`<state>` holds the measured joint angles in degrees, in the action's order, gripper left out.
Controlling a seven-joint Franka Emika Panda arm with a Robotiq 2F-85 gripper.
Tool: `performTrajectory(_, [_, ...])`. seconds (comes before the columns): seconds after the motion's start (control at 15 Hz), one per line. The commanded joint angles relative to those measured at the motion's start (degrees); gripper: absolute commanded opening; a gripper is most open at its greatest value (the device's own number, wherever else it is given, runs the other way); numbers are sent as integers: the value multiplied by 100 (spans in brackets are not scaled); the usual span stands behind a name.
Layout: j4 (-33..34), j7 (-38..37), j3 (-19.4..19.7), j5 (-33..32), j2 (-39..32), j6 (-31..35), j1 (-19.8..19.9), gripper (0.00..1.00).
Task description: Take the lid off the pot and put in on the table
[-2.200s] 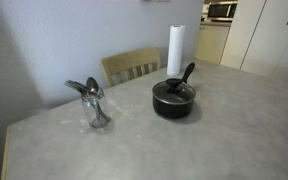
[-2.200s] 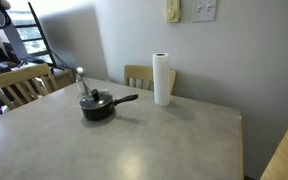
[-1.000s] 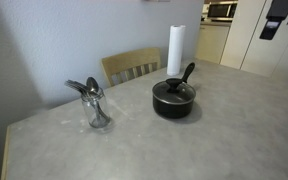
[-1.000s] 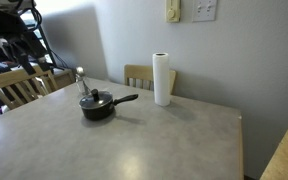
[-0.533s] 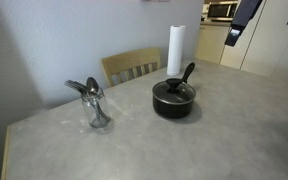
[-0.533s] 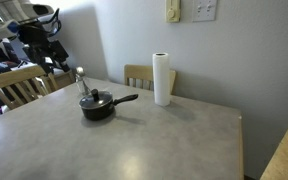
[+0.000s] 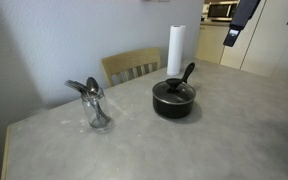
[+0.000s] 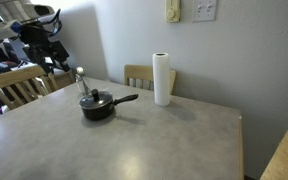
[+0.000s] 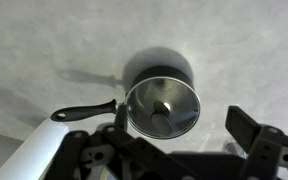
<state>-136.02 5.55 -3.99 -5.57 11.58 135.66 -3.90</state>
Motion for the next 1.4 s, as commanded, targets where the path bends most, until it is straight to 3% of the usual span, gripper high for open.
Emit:
performTrajectory(0.0, [346,1248,234,368,-443,127,-111,100])
performTrajectory(0.4, [1352,3533,370,678,-1388,-407,-17,100])
performTrajectory(0.67, [2097,4430,144,618,-2243,-641,39,100])
performTrajectory(0.93, [2622,4932,-133,301,-2991,-581,22,100])
performTrajectory(1.0, [2230,4623,-124,411,-2604,-442,76,100])
performTrajectory(1.33, [2538,4754,-221,309,-2995,-444,73,100])
